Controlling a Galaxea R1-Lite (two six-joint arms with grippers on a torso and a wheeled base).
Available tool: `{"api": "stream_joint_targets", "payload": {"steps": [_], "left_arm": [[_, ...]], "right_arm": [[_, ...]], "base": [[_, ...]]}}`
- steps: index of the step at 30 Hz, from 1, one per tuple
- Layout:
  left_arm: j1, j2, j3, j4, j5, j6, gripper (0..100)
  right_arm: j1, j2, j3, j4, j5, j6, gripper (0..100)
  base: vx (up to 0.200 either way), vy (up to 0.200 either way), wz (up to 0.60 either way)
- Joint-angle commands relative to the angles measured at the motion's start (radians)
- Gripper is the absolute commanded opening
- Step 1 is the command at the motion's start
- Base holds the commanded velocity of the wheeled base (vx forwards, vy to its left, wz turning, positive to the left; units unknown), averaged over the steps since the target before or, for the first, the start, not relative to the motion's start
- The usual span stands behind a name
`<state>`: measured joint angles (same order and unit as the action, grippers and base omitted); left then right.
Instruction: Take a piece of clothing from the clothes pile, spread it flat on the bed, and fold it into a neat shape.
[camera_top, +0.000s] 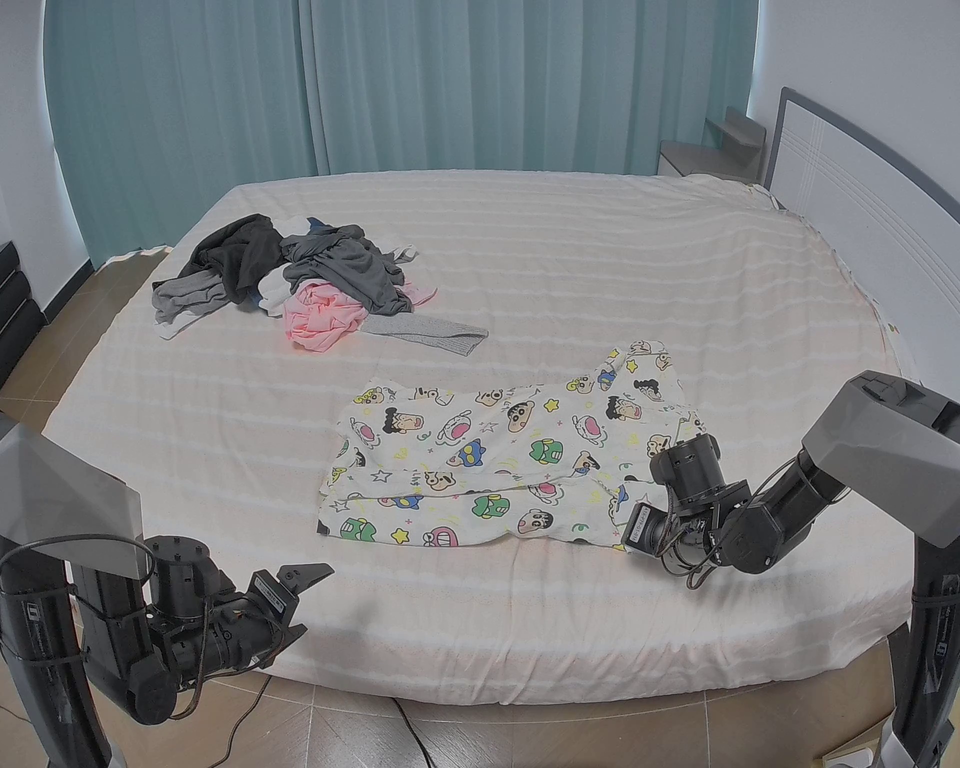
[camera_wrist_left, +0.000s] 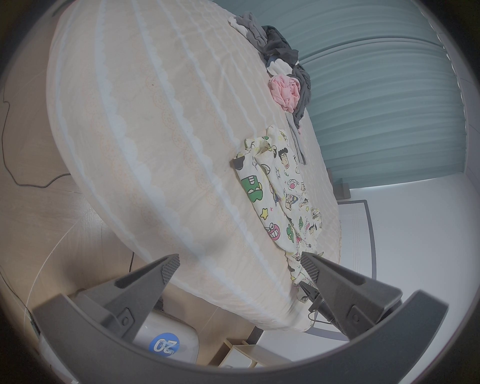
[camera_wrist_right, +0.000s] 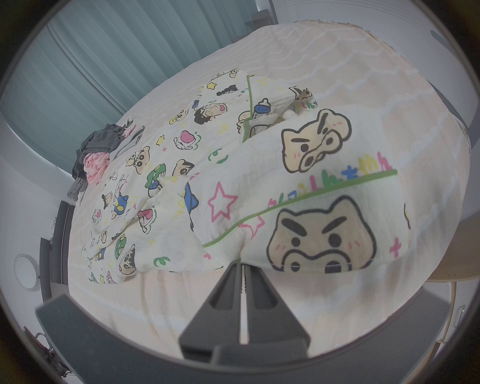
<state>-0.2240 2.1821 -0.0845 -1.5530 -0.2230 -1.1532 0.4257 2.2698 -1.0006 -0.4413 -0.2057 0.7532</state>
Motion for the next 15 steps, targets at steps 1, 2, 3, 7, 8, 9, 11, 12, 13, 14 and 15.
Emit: {"api": "stream_joint_targets", "payload": {"steps": [1,2,3,7,8,9,11,12,13,14,15], "left_arm": [[0.002,0.002,0.000,-0.018,0.001,0.000,100],[0.000,0.002,0.000,-0.018,0.001,0.000,100],[0.000,0.002,0.000,-0.018,0.001,0.000,100],[0.000,0.002,0.000,-0.018,0.001,0.000,100],[0.000,0.002,0.000,-0.018,0.001,0.000,100],[0.000,0.002,0.000,-0.018,0.001,0.000,100],[0.000,0.002,0.000,-0.018,0.001,0.000,100],[0.000,0.002,0.000,-0.018,0.001,0.001,100],[0.000,0.002,0.000,-0.018,0.001,0.000,100],[0.000,0.002,0.000,-0.018,0.001,0.000,100],[0.000,0.002,0.000,-0.018,0.002,0.000,100]], "right_arm": [[-0.001,-0.006,-0.006,-0.001,0.000,0.000,0],[-0.001,-0.009,-0.007,-0.001,0.000,-0.002,0],[-0.001,-0.009,-0.007,-0.001,0.000,0.000,0],[0.002,-0.047,-0.013,0.001,0.003,-0.002,0],[0.002,-0.055,-0.013,0.003,0.005,-0.003,0],[0.002,-0.055,-0.013,0.003,0.005,-0.003,0],[0.005,-0.084,-0.013,0.006,0.009,-0.005,0],[0.007,-0.092,-0.013,0.007,0.011,-0.006,0],[0.008,-0.096,-0.013,0.009,0.011,-0.006,0],[0.011,-0.096,-0.012,0.010,0.011,-0.005,0],[0.013,-0.096,-0.010,0.012,0.011,-0.006,0]], "base": [[0.000,0.000,0.00],[0.000,0.000,0.00],[0.000,0.000,0.00],[0.000,0.000,0.00],[0.000,0.000,0.00],[0.000,0.000,0.00],[0.000,0.000,0.00],[0.000,0.000,0.00],[0.000,0.000,0.00],[0.000,0.000,0.00],[0.000,0.000,0.00]]}}
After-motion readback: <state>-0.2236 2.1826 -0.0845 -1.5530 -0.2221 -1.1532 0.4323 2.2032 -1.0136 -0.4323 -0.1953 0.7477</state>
